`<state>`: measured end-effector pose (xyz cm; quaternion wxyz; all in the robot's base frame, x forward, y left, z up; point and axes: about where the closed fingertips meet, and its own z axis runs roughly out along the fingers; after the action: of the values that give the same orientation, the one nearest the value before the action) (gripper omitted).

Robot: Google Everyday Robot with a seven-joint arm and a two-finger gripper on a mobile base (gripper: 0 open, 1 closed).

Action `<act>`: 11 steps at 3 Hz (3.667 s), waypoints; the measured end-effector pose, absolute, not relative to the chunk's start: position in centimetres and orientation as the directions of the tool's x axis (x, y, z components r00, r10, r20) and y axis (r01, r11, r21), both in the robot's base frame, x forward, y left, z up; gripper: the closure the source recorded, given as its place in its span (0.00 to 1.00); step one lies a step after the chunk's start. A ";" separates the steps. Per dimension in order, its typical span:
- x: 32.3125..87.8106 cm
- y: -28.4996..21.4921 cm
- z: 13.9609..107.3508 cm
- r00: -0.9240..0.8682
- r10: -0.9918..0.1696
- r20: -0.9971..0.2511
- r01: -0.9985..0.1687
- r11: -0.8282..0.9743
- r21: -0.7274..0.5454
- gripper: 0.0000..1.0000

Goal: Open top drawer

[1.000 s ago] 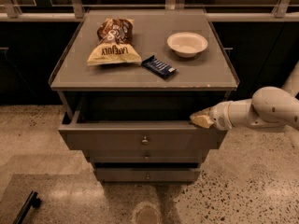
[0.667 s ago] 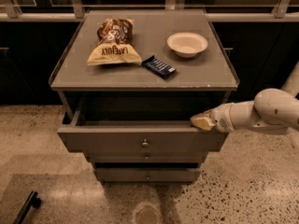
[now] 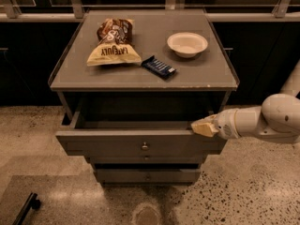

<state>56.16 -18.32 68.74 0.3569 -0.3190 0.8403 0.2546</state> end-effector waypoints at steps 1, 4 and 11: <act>58.4 -17.5 70.4 -0.519 -0.399 -0.756 -0.731 0.665 0.151 1.00; 59.3 -18.2 66.0 -0.586 -0.339 -0.736 -0.689 0.686 0.232 1.00; 51.7 -17.9 66.3 -0.572 -0.392 -0.721 -0.727 0.650 0.223 1.00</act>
Offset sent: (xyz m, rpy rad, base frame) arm 0.0640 0.0154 0.0500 -0.1325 -0.0671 0.0293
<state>51.70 -17.94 66.27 0.3248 -0.3297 0.8483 0.2574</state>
